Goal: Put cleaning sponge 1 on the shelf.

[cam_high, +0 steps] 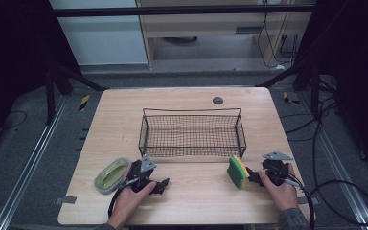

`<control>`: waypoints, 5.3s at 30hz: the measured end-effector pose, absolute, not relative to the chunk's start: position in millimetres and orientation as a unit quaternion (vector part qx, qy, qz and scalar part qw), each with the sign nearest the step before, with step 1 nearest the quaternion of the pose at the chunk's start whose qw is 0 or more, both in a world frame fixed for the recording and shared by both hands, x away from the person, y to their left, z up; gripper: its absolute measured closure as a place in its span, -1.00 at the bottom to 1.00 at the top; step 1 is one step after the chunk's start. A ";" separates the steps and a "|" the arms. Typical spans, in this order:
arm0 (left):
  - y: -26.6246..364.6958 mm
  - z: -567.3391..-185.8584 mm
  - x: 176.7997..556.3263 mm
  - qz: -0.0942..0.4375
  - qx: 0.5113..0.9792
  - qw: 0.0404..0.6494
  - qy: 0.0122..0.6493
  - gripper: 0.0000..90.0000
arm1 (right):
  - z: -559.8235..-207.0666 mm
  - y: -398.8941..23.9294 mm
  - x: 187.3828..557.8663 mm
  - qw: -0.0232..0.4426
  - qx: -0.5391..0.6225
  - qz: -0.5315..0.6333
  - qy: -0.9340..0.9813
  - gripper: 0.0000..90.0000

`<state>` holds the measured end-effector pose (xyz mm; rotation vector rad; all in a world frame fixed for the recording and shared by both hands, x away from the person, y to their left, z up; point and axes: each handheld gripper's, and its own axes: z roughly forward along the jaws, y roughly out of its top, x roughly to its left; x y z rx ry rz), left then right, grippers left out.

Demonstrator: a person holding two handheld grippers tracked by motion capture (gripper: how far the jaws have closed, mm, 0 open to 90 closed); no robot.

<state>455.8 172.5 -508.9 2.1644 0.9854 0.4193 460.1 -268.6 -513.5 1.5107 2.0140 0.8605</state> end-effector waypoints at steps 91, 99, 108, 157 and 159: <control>281.1 -420.9 498.6 0.053 0.925 0.059 0.373 0.09 | -513.3 -268.7 461.7 0.235 0.549 0.316 0.737 -0.99; 286.8 -424.5 500.7 0.040 0.924 0.055 0.378 0.21 | -513.3 -268.7 461.6 0.235 0.550 0.316 0.737 -0.99; 285.5 -425.2 503.1 0.026 0.923 0.065 0.378 0.31 | -513.3 -268.8 461.6 0.235 0.549 0.316 0.737 -0.99; 263.0 -339.9 490.1 0.150 0.952 0.120 0.238 0.57 | -513.3 -268.8 461.8 0.235 0.549 0.316 0.737 -0.99; 258.4 -336.5 492.4 0.153 0.953 0.122 0.233 0.57 | -513.3 -268.9 461.8 0.235 0.548 0.316 0.738 -0.99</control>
